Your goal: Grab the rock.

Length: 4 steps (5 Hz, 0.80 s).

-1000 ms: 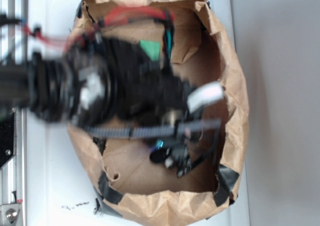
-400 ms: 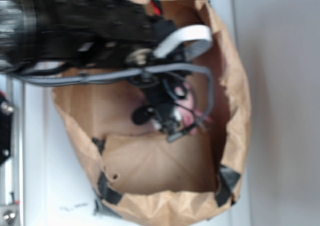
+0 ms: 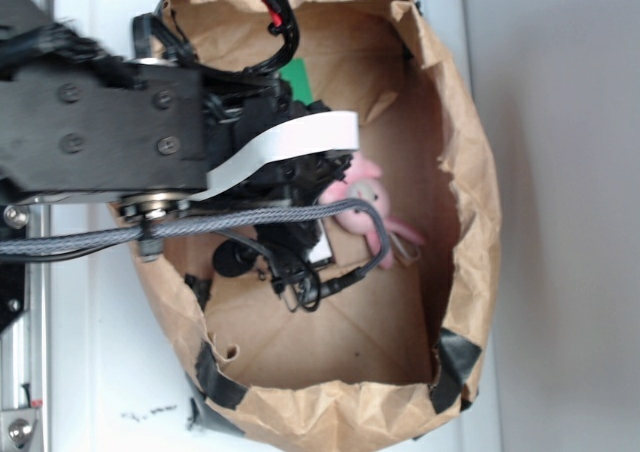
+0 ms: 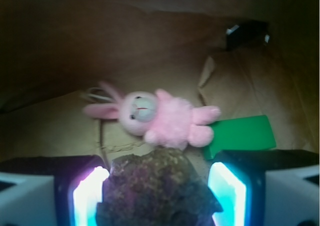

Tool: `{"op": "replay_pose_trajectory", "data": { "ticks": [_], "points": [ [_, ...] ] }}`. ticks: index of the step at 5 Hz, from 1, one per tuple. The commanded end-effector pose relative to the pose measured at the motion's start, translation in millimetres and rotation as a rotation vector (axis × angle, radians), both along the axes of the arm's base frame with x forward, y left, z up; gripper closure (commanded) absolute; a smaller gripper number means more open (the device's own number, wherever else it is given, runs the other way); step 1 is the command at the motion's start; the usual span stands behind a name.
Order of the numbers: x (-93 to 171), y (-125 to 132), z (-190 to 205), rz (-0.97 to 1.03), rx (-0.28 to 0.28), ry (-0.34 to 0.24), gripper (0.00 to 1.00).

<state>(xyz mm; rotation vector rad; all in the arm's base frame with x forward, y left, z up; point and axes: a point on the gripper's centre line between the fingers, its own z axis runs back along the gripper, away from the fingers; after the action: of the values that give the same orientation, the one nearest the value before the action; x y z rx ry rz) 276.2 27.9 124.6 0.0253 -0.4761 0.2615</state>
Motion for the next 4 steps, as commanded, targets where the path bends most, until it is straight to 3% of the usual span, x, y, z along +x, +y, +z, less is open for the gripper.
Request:
{"op": "replay_pose_trajectory", "data": {
  "ticks": [1, 2, 3, 4],
  "points": [
    [10.2, -4.7, 33.5, -0.086, 0.016, 0.053, 1.0],
    [16.4, -4.6, 36.5, -0.117, 0.007, 0.123, 1.0],
    [18.8, -3.7, 40.0, -0.133, -0.001, 0.15, 1.0],
    [17.8, -4.3, 41.4, -0.112, -0.004, 0.128, 1.0]
  ]
}}
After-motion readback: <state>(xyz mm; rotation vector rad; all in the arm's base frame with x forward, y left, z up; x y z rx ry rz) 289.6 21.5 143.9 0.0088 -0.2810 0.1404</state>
